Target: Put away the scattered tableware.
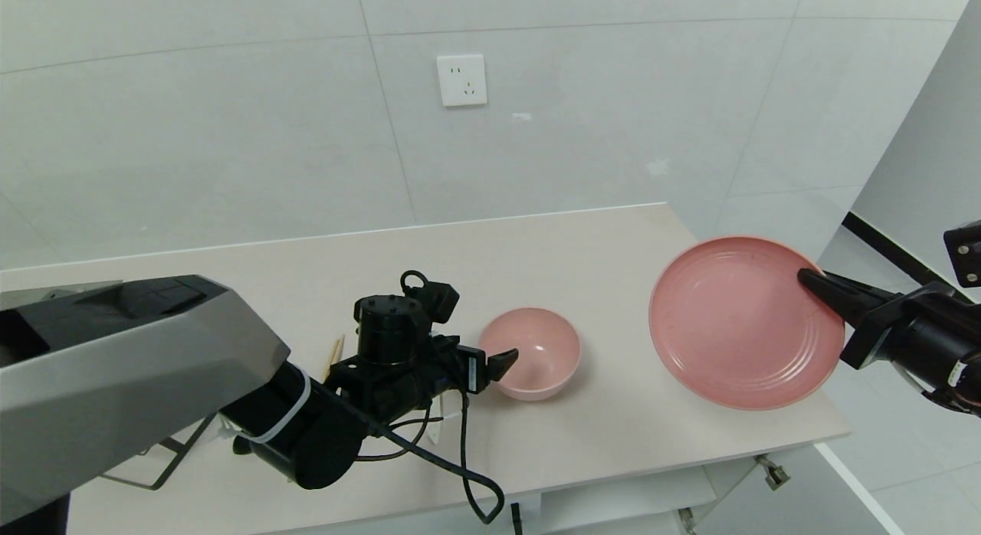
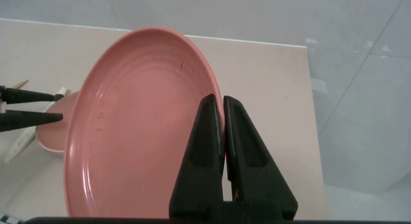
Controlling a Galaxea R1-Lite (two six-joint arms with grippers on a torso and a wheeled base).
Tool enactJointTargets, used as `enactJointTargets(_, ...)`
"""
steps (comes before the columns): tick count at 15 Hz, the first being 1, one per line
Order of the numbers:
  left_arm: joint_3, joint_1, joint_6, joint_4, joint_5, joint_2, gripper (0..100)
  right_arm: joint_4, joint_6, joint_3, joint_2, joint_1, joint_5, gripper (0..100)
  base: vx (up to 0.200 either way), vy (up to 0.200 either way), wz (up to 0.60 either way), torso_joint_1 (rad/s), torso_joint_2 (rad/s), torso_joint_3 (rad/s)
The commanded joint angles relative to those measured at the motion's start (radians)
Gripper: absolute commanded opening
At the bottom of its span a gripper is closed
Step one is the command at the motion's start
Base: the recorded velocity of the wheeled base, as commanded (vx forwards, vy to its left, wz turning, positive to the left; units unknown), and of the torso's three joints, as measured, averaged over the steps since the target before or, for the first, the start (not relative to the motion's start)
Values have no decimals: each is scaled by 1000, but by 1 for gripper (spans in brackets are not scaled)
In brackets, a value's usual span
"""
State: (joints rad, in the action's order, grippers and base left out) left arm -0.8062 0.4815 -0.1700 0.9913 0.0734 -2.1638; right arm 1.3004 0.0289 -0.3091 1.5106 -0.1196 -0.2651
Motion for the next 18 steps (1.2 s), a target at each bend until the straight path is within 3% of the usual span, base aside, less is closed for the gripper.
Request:
enactJointTargets(1, -19, 0, 0, 1, 0, -30, 100, 0, 0, 8, 0, 0, 0, 0, 0, 0, 0, 0, 0, 0)
enactJointTargets(9, -53, -4, 1, 0, 8, -100, 100, 0, 2, 8, -4, 0, -9, 0, 0, 0, 0, 0, 0, 0)
enactJointTargets(10, -47, -4, 6, 0, 11, -105, 0, 0, 2, 8, -4, 0, -9, 0, 0, 0, 0, 0, 0, 0)
enactJointTargets(13, -41, -11, 49, 13, 19, -103, 0, 0, 2, 8, -6, 0, -9, 0, 0, 0, 0, 0, 0, 0)
enactJointTargets(16, -41, -23, 55, 110, 19, -16, 0, 0, 2, 7, -4, 0, -9, 0, 0, 0, 0, 0, 0, 0)
enactJointTargets(18, -39, -55, 112, 138, 14, 62, 0, 0, 2, 8, -4, 0, -9, 0, 0, 0, 0, 0, 0, 0)
